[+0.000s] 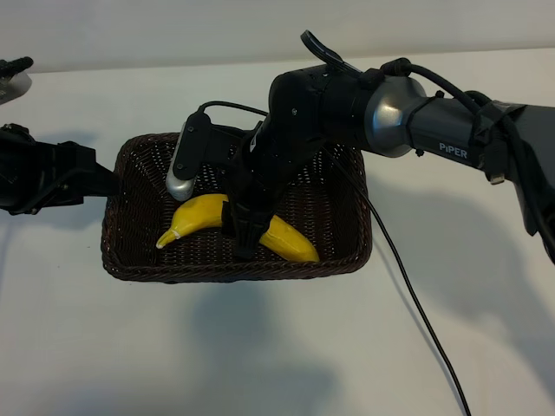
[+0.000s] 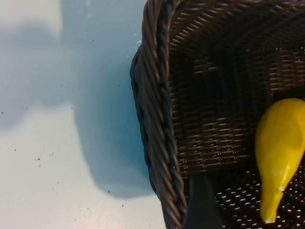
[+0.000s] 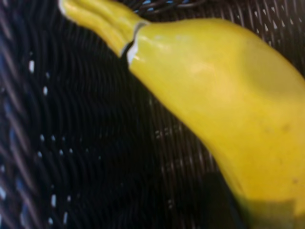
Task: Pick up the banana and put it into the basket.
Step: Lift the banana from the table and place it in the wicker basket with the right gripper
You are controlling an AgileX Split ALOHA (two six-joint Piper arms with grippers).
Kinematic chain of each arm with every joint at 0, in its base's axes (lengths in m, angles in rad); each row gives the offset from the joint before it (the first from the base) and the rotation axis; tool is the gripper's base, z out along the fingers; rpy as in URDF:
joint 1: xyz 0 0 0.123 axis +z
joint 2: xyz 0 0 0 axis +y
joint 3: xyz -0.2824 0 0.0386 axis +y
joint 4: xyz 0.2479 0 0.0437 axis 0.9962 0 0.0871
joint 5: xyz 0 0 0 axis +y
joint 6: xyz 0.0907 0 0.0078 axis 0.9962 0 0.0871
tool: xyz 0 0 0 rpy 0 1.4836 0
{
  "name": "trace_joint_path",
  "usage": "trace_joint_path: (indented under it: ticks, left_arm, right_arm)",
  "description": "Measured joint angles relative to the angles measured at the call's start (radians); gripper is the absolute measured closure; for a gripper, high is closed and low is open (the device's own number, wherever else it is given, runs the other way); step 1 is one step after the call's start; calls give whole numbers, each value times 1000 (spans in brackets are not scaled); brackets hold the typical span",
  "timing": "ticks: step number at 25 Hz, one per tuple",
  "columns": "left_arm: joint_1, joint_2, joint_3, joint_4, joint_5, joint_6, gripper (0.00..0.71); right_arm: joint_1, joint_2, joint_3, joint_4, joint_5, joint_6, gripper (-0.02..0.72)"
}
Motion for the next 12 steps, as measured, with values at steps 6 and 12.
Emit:
trace_joint_path:
  ticks: [6,12]
  left_arm:
    - [0,0,0,0,0,1,163]
    - [0,0,0,0,0,1,163]
  right_arm:
    - [0,7,0,3,-9,-1,277]
    - [0,7,0,8,-11,-1,277]
